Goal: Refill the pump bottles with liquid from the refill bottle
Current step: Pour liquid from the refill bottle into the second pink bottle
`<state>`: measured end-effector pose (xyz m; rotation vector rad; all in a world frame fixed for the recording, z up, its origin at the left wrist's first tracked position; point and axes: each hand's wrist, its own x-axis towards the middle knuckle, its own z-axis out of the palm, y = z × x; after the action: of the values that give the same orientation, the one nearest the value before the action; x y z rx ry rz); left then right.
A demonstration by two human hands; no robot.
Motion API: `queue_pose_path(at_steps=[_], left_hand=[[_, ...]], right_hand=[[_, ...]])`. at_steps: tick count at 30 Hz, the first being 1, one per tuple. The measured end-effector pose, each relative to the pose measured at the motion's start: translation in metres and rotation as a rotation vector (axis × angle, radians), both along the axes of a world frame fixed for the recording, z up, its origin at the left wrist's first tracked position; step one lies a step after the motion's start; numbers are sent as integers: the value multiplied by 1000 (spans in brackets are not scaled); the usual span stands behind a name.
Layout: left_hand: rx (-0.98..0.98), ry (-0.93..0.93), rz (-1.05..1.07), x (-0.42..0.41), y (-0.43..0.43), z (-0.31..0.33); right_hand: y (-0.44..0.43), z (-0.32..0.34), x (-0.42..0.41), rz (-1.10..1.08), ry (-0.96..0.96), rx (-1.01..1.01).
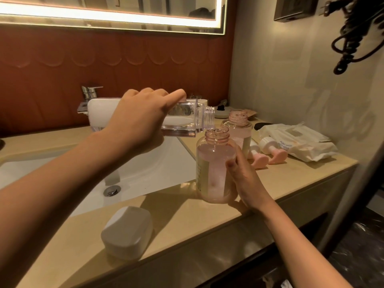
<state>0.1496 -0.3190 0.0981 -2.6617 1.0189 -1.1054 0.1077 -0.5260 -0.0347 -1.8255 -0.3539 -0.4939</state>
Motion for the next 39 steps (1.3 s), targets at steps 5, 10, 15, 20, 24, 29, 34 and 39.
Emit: queue_pose_path(at_steps=[5, 10, 15, 20, 24, 29, 34, 39], left_hand=[[-1, -7, -5, 1, 0, 0], [2, -10, -6, 1, 0, 0], [2, -16, -10, 1, 0, 0], [5, -15, -12, 2, 1, 0], [10, -26, -15, 3, 1, 1], [16, -41, -12, 3, 1, 1], [19, -41, -11, 4, 1, 1], [23, -42, -10, 3, 1, 1]], right_hand=[[-1, -2, 2, -11, 4, -16], [0, -1, 0, -6, 9, -5], [1, 2, -2, -2, 23, 2], [2, 3, -3, 4, 24, 16], [1, 0, -1, 8, 14, 13], [0, 0, -1, 2, 23, 15], [0, -1, 0, -2, 32, 13], [0, 0, -1, -8, 34, 11]])
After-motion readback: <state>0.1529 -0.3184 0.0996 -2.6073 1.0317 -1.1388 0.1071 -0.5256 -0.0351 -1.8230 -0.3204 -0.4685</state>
